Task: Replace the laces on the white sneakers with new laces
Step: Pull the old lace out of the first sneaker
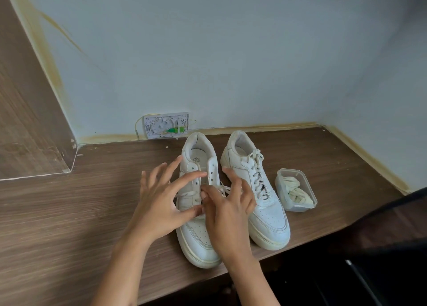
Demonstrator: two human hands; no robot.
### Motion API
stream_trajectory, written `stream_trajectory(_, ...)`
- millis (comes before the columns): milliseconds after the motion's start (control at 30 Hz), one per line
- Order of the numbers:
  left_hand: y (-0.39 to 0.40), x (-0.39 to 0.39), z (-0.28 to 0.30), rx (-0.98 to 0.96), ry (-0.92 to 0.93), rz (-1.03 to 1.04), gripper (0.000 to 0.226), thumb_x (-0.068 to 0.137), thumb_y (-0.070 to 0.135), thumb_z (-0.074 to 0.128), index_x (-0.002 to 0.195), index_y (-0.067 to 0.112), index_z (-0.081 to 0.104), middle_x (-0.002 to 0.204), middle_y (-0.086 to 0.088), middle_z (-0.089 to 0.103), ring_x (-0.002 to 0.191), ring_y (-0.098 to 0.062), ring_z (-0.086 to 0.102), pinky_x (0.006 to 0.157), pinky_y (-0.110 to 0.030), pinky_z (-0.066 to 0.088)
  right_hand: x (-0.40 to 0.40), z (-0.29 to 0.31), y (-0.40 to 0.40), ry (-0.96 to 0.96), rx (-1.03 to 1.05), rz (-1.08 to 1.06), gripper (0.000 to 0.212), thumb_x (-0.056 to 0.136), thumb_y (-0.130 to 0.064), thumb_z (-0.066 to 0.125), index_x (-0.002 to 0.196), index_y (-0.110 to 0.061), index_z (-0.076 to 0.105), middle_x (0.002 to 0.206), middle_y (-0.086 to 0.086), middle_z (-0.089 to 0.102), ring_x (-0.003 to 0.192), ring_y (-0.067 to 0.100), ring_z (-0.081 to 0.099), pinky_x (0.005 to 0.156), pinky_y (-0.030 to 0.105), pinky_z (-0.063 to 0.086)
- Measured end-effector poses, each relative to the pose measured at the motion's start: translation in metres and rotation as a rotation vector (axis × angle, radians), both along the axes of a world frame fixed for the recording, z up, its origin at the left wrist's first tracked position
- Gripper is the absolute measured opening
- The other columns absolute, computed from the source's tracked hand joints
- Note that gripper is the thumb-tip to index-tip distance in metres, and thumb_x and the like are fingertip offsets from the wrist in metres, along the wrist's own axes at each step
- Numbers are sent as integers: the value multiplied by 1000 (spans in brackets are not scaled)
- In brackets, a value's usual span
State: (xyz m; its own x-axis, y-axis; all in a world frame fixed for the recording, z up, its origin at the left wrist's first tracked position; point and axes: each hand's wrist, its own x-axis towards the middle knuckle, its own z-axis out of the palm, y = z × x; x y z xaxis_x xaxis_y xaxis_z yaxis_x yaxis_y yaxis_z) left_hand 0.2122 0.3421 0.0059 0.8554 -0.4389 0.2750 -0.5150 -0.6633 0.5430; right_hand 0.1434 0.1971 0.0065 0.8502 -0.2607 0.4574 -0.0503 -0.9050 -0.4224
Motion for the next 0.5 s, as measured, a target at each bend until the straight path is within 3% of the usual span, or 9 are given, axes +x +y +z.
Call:
stream_trajectory(67, 0, 0, -1, 1, 2, 0, 70, 60, 94, 39, 127, 79, 23, 160, 19, 14, 143, -20, 16, 116, -61, 10, 1, 0, -1, -30, 23, 8, 8, 91, -27, 62, 93, -34, 66, 146, 0, 34, 134, 29, 23, 105, 48, 24)
stream_trajectory(133, 0, 1, -1, -1, -2, 6, 72, 59, 99, 34, 127, 79, 24, 160, 19, 14, 144, -20, 16, 115, -61, 10, 1, 3, -3, -92, 37, -2, 16, 84, -16, 71, 86, -32, 67, 141, -1, 41, 130, 27, 26, 101, 45, 26)
stream_trajectory(267, 0, 2, -3, -9, 7, 5, 71, 61, 96, 42, 128, 77, 29, 160, 20, 12, 146, -23, 15, 116, -62, 8, 1, 14, -15, -263, 196, -200, 31, 80, 0, 70, 86, -30, 68, 131, -2, 47, 117, 27, 36, 94, 32, 23)
stream_trajectory(333, 1, 3, -4, -6, 14, 0, 71, 61, 95, 42, 128, 77, 28, 161, 21, 9, 147, -23, 13, 117, -61, 5, 1, 17, -27, -348, 268, -326, 26, 83, 0, 70, 85, -26, 69, 127, -2, 48, 113, 30, 41, 91, 25, 19)
stream_trajectory(433, 1, 3, -5, 2, 22, -3, 71, 62, 93, 42, 129, 76, 27, 160, 24, 6, 147, -21, 11, 118, -60, 3, 1, 18, -35, -373, 364, -402, 12, 90, -11, 68, 87, -23, 69, 124, -8, 42, 113, 32, 42, 93, 33, 19)
stream_trajectory(500, 2, 3, -5, -6, 21, -4, 70, 63, 93, 42, 129, 76, 27, 160, 24, 7, 147, -22, 12, 117, -61, 4, 0, 17, -33, -347, 379, -370, 9, 91, -16, 67, 93, -25, 69, 126, -10, 38, 114, 30, 40, 93, 31, 19)
